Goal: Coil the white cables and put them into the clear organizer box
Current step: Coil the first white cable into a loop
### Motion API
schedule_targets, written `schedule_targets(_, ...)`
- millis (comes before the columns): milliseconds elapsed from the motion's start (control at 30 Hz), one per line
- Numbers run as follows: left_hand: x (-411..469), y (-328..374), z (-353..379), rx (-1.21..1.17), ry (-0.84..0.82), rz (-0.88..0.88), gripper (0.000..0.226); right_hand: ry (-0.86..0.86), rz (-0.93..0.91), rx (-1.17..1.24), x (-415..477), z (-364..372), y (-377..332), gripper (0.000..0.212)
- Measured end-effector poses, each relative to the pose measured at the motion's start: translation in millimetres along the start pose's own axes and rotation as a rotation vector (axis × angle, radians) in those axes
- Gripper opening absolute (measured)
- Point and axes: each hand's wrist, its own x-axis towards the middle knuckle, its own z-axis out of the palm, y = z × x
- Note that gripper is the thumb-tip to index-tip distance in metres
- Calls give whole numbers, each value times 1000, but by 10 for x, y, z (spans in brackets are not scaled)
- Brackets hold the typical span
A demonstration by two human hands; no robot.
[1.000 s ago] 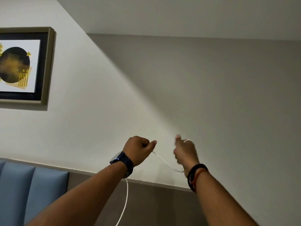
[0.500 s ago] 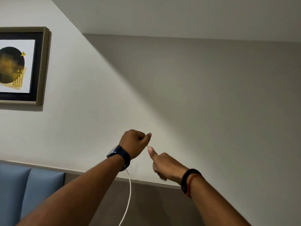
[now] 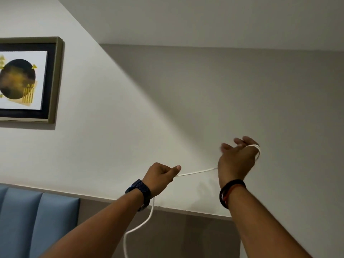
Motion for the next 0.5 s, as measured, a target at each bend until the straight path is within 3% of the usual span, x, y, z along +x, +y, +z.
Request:
schedule_targets(33,-1,26,-11,21,-1,16,66,-32,-92,-198,36,-77,122,37)
schedule_targets(100,17,80,-43,64,20,57,67,-291,-238,-718,38,-222,368,36)
schedule_targets(167,66,114,-80,124,62,92,67,-596,-259,-1167,-69,-321,458,18)
schedule_targets(200,96,118,-104,153,85,100,66,-724,-208,-1263,-127,-333,466,31)
schedule_targets(267,150,101,-156,179,133,96,65,-971,8,-1200,-236,-317,436,76)
schedule_targets(333,188,60,-209,159,191,72,66,-1252,323,-992,-345,-271,329,92)
schedule_targets(400,213,9,-239,110,234,41,67,-1469,577,-647,-417,-217,201,87)
schedule_targets(500,223,-21,-181,-26,221,0,65,-1485,698,-74,-455,-109,6,66)
